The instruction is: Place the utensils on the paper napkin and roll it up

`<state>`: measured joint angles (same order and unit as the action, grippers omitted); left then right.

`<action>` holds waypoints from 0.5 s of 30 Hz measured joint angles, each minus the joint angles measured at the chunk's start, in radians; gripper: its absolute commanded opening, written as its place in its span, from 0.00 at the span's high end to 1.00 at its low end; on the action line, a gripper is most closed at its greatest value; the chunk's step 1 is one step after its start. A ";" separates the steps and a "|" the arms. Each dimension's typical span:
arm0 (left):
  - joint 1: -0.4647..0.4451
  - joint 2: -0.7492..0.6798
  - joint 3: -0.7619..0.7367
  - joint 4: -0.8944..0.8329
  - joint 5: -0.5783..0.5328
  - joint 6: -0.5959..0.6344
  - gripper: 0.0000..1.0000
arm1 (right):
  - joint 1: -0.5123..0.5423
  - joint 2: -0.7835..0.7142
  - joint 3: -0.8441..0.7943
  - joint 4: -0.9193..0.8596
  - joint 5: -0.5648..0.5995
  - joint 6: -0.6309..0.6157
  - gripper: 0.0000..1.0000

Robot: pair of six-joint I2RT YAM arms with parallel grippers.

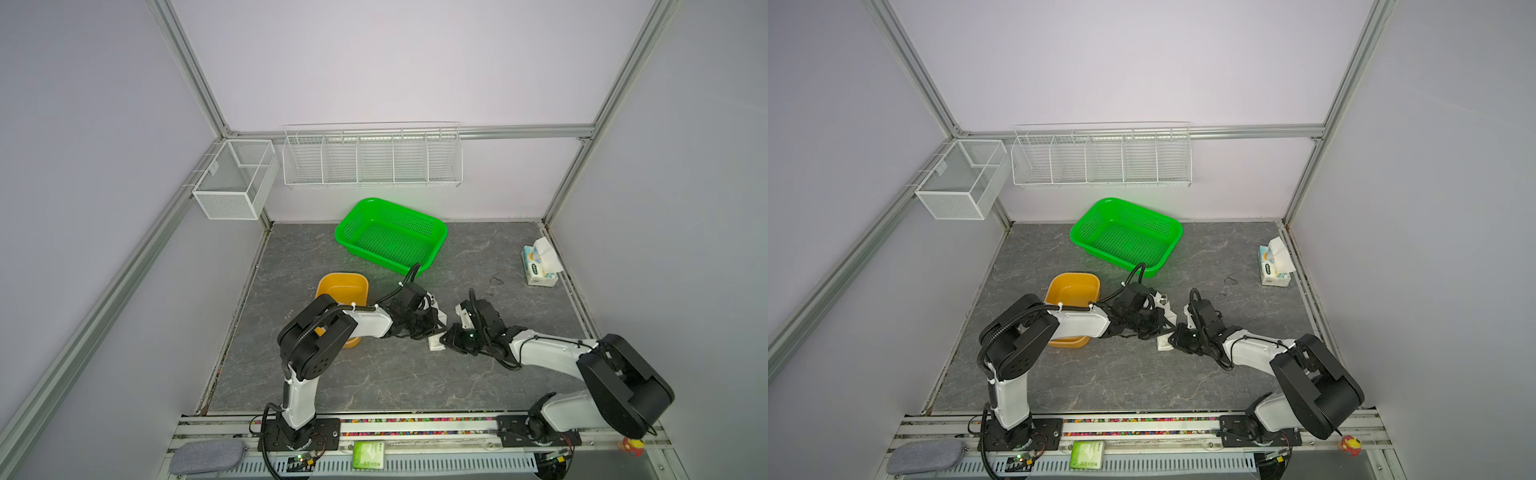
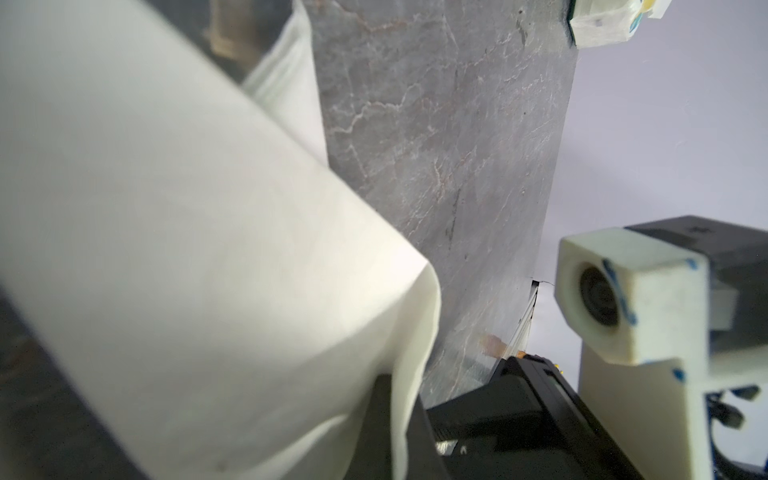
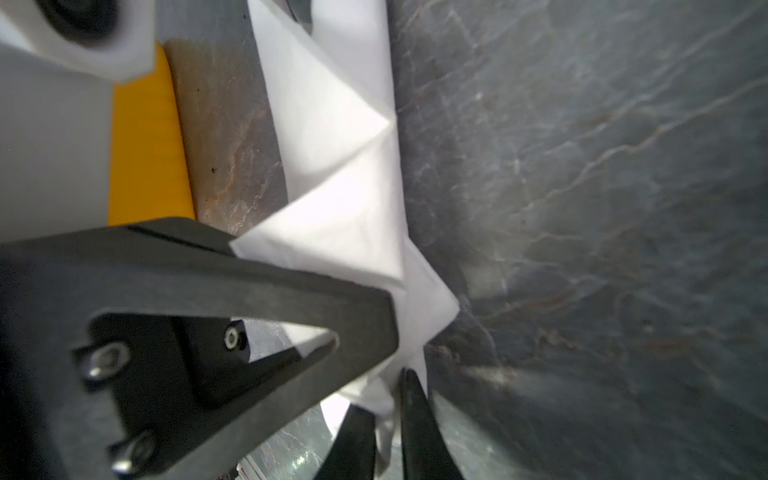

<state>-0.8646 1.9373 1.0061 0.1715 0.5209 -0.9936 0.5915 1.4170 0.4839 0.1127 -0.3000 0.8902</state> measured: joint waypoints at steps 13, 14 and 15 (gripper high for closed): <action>0.003 -0.225 -0.016 -0.095 -0.102 0.078 0.61 | 0.000 0.003 -0.025 0.045 0.008 0.040 0.92; 0.006 -0.235 -0.021 -0.096 -0.109 0.081 0.62 | 0.000 0.003 -0.026 0.047 0.008 0.042 0.92; 0.009 -0.240 -0.027 -0.096 -0.114 0.084 0.64 | 0.000 0.003 -0.027 0.050 0.007 0.045 0.92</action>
<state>-0.8558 1.6970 0.9791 0.0753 0.4065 -0.9100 0.5915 1.4200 0.4568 0.1627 -0.2928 0.9348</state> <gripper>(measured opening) 0.387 0.084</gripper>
